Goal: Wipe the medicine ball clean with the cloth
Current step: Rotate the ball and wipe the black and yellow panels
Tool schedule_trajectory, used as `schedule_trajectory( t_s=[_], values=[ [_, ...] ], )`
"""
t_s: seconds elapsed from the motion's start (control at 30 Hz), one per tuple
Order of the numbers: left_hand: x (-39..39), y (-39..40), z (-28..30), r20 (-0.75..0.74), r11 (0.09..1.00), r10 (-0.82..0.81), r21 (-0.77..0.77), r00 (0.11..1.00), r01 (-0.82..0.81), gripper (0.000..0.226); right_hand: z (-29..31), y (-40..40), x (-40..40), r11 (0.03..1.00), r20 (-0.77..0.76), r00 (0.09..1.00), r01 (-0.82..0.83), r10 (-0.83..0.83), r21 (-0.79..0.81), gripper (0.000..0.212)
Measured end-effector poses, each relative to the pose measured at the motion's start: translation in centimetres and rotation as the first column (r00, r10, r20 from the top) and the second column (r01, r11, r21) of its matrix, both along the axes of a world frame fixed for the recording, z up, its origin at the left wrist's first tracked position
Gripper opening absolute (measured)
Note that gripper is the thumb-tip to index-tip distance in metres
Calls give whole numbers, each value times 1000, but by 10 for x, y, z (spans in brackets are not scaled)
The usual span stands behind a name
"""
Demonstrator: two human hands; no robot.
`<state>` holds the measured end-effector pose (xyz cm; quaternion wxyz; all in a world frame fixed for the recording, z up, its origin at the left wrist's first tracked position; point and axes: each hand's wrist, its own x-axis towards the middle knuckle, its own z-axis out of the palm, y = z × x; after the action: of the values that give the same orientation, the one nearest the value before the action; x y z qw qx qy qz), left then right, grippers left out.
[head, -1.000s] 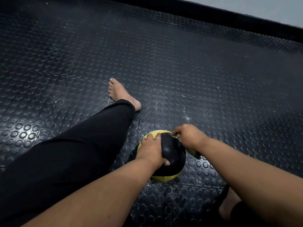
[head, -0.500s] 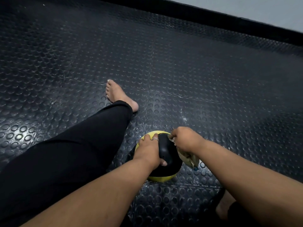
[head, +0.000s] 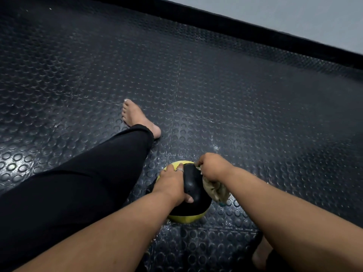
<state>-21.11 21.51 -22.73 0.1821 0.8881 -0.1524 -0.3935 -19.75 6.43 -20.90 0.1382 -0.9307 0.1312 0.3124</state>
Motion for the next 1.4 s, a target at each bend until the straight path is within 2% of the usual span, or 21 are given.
schedule_trajectory(
  t_s=[0.13, 0.27, 0.37, 0.43, 0.7, 0.83, 0.93, 1.0, 1.13, 1.27, 1.4],
  values=[
    [-6, 1, 0, 12, 1000, 10, 2, 1000, -10, 112, 2, 4, -18, 1000, 25, 1000, 8, -9, 27, 31],
    [-4, 1, 0, 0, 1000, 18, -3, 1000, -18, 113, 17, -4, -22, 995, -44, 997, -56, 59, 78, 36],
    [-2, 3, 1, 0, 1000, 11, 2, 1000, -11, 113, 14, -16, -7, 996, 12, 997, 70, -71, 46, 34],
    [-3, 3, 0, 0, 1000, 5, 8, 1000, -5, 113, 8, -15, 2, 996, 47, 995, 87, -89, 31, 31],
    [-5, 2, -2, 12, 1000, 19, -11, 1000, -19, 108, -2, 8, -10, 999, 33, 999, 17, -18, 27, 29],
    [-6, 1, 0, 6, 1000, 19, -11, 1000, -19, 112, 14, 1, -21, 994, -51, 998, -42, 48, 103, 30],
    [-4, 1, 0, 0, 1000, 14, -10, 1000, -14, 113, 15, -13, -4, 998, -36, 998, 45, -43, 48, 36],
    [-4, 0, -1, -5, 1000, 6, -9, 1000, -6, 113, 5, -18, 8, 996, -10, 996, 86, -86, 7, 32],
    [-1, 1, -3, -8, 1000, 15, -5, 1000, -15, 114, -12, 0, 8, 993, -21, 993, 114, -113, 38, 24],
    [-2, 1, -4, 0, 1000, 23, -12, 1000, -23, 112, 1, 10, -20, 998, 61, 996, 56, -59, 38, 16],
    [-2, 1, -3, 5, 1000, 23, -15, 1000, -23, 111, 17, 0, -31, 992, -30, 998, -46, 50, 121, 19]
  ],
)
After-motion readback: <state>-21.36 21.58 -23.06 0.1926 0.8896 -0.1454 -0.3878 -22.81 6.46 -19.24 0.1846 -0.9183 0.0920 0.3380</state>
